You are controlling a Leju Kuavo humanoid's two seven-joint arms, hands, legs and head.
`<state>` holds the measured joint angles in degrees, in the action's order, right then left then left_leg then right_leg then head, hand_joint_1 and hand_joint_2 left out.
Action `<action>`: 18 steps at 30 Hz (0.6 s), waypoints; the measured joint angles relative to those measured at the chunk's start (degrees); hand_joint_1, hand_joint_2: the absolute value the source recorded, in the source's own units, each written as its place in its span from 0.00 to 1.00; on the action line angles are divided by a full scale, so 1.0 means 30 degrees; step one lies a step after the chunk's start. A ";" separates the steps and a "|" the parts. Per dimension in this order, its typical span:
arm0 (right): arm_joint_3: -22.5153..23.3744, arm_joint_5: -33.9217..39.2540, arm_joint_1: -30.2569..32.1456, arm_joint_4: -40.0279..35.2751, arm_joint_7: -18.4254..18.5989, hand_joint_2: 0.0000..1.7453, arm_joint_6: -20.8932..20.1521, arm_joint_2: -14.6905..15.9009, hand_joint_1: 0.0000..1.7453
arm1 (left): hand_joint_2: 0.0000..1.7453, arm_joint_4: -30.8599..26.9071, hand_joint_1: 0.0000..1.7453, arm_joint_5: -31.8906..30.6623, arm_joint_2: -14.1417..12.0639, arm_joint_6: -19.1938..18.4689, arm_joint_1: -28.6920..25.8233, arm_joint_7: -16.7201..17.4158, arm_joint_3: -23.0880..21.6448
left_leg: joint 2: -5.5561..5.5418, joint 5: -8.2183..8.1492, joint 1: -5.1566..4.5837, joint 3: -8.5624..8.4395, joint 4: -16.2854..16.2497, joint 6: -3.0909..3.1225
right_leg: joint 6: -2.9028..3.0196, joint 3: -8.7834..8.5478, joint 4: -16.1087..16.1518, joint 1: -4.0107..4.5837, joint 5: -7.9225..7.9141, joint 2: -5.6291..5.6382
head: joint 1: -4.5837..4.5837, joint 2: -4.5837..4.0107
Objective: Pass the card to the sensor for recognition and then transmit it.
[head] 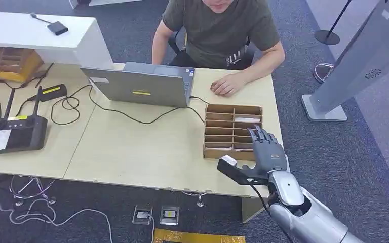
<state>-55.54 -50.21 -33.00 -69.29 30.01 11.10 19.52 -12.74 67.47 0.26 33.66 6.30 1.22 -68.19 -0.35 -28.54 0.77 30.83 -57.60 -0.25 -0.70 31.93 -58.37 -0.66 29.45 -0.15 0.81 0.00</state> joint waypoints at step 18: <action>0.0007 0.0247 -0.0079 0.0765 0.0153 1.00 -0.0080 -0.0284 0.00 | 0.00 0.0000 0.00 0.0073 -0.0051 -0.0007 0.0000 0.0073 -0.0051 | 0.0002 0.0000 0.0000 -0.0004 -0.0001 0.0000 | 0.0000 0.0002 0.0000 0.0000 0.0000 0.0004 | 0.0000 0.0000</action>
<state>-55.52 -49.46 -33.24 -66.99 30.47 10.86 18.67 -12.74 67.69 0.11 33.64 6.30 1.44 -68.35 -0.34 -28.54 0.77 30.82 -57.61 -0.25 -0.70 31.93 -58.37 -0.66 29.45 -0.13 0.81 0.00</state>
